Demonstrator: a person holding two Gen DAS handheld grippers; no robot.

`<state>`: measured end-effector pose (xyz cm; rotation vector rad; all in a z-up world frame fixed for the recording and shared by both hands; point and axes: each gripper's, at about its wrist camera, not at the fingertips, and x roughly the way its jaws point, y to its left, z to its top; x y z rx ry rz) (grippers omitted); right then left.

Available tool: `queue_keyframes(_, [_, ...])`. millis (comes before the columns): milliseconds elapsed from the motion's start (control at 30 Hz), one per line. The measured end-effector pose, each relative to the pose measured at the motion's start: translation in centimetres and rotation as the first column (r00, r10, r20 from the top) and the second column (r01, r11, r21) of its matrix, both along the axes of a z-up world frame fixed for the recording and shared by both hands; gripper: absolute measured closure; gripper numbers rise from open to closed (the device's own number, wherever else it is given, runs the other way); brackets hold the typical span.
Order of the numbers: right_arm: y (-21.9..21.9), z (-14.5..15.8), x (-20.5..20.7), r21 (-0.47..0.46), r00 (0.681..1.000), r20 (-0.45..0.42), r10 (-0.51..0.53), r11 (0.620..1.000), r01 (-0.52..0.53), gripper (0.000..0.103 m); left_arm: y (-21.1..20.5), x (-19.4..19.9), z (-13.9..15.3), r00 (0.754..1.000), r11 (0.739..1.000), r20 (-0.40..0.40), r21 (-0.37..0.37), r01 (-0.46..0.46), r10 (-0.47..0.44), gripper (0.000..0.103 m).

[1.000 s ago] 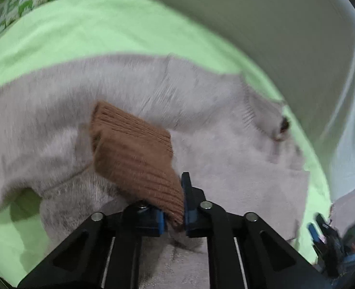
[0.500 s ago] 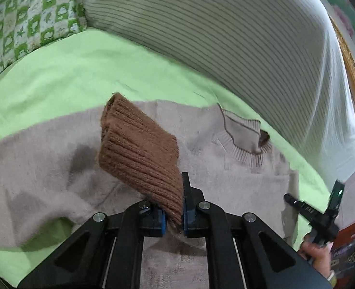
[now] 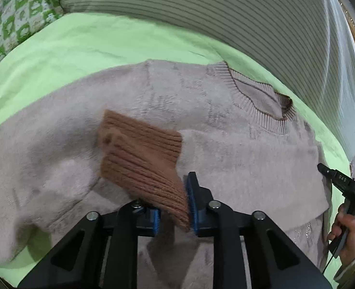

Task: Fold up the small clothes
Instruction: 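Fold the held sleeve across the sweater body and release it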

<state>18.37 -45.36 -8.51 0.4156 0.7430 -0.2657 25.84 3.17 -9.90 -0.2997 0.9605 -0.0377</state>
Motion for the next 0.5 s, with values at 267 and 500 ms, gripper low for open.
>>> queue_keyframes(267, [2.3,3.5,-3.9,0.020,0.997,0.076,-0.030,0.999,0.028,0.061,1.8,-3.1,2.1,0.997,0.997,-0.008,-0.037,-0.074,0.073,0.057])
queue_keyframes(500, [8.3,4.0,-6.4,0.060,0.989,0.116,0.087,0.994,-0.094,0.059,5.9,-7.8,2.8,0.977,0.965,-0.055,-0.157,-0.210,0.204,0.046])
